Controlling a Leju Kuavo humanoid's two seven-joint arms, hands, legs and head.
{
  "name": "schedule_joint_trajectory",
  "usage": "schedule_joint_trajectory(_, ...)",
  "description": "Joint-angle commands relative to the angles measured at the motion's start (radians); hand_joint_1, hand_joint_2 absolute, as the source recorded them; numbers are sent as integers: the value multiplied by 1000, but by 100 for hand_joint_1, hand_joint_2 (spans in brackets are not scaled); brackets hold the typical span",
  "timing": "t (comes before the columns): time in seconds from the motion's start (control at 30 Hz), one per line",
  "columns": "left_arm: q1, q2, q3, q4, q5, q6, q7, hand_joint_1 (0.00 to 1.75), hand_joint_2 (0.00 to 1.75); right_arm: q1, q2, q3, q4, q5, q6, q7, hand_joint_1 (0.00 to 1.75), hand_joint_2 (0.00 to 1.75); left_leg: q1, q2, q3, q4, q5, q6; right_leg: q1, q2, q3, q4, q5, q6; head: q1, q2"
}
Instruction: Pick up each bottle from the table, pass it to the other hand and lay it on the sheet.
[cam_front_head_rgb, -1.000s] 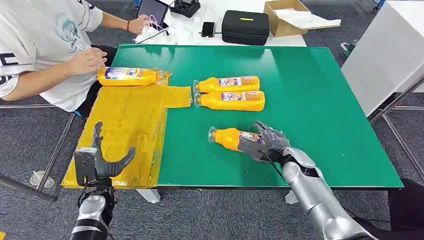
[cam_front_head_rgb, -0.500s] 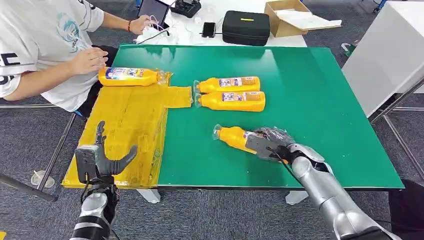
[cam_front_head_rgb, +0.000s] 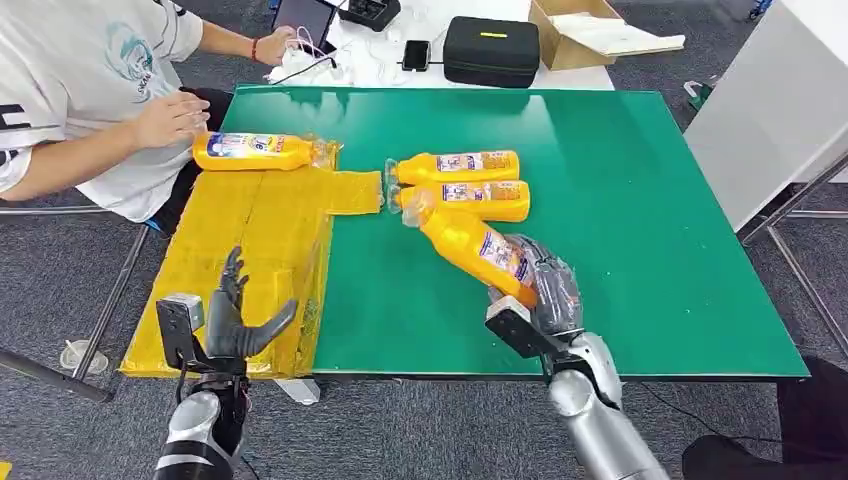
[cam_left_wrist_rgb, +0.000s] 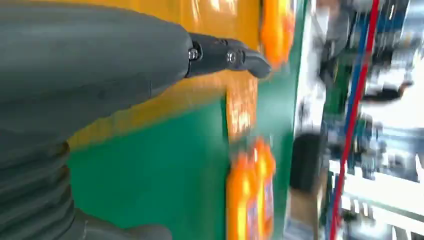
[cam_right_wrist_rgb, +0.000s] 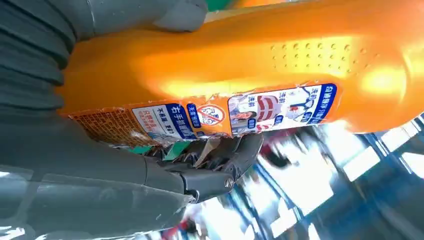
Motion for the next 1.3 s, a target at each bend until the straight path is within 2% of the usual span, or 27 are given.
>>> schedule_joint_trajectory(0.03,-3,20,-140,-85,128,-117,59,0,175,71,137,-94,-83,-34,-118,-135,175,175,0,1,5,1,-3,1,1,-1,5,0,-2,-2,0,0)
schedule_joint_trajectory(0.13,1,38,-193,-91,223,-218,87,0,175,73,155,-87,-23,-46,-101,-163,175,175,-1,2,4,0,-2,1,0,0,5,0,-1,-2,0,0)
schedule_joint_trajectory(0.23,5,43,-212,-99,230,-220,87,0,175,64,170,-80,31,-50,-113,-196,175,175,-1,2,4,-1,-2,1,0,1,4,-1,-1,-2,0,0)
schedule_joint_trajectory(0.37,-5,63,-262,-92,290,-285,96,0,175,48,193,-37,135,-53,-71,-224,175,175,-1,3,5,-2,-1,0,0,1,4,-2,0,-2,0,0)
schedule_joint_trajectory(0.5,-8,67,-271,-91,301,-298,97,0,175,42,197,-30,156,-51,-76,-231,175,175,-1,2,4,-1,-1,0,0,1,3,-1,0,-1,0,0)
schedule_joint_trajectory(0.6,-21,78,-308,-74,349,-347,111,0,175,25,225,38,234,-39,-64,-239,175,175,-1,3,5,-2,-2,1,0,1,5,-2,-1,-1,0,0)
schedule_joint_trajectory(0.67,-38,80,-329,-49,352,-342,116,0,175,-3,244,114,318,7,-142,-239,175,175,-1,4,5,-1,-2,1,0,3,5,-2,0,-2,0,0)
schedule_joint_trajectory(0.7,-45,80,-335,-39,349,-337,117,0,175,-10,252,112,341,79,-171,-239,175,175,-1,5,7,-2,-2,1,0,4,6,-2,0,-2,0,0)
schedule_joint_trajectory(0.77,-79,78,-357,6,304,-296,116,0,175,-7,319,58,362,272,-171,-239,175,175,0,6,7,-2,-2,0,0,4,5,-2,0,-2,0,0)
schedule_joint_trajectory(0.87,-108,74,-370,60,295,-284,120,0,175,-14,352,56,383,359,-171,-239,175,175,-1,2,4,-2,-1,0,0,0,3,-1,0,-2,0,0)
schedule_joint_trajectory(1.07,-134,69,-372,115,296,-270,132,0,175,-10,355,74,370,427,-171,-218,175,175,0,2,7,-2,-1,1,0,0,6,-2,-1,-2,0,0)
schedule_joint_trajectory(1.17,-144,63,-366,139,304,-267,136,0,175,-3,355,83,359,462,-171,-202,175,175,0,1,2,-1,-1,0,0,0,2,-1,0,-1,0,0)
schedule_joint_trajectory(1.23,-147,55,-356,154,336,-292,140,0,175,-6,355,92,370,456,-171,-200,175,175,-1,1,2,-1,0,0,-1,0,1,0,0,-1,1,0)
schedule_joint_trajectory(1.27,-147,52,-348,158,362,-315,141,0,175,-6,355,95,377,462,-171,-196,175,175,-1,2,8,-1,-3,1,0,0,8,-1,-2,-3,0,0)
schedule_joint_trajectory(1.3,-144,48,-342,156,388,-336,144,0,175,-8,355,99,390,454,-171,-198,175,175,-1,0,6,-1,-2,0,0,-1,6,-1,-2,-2,1,0)
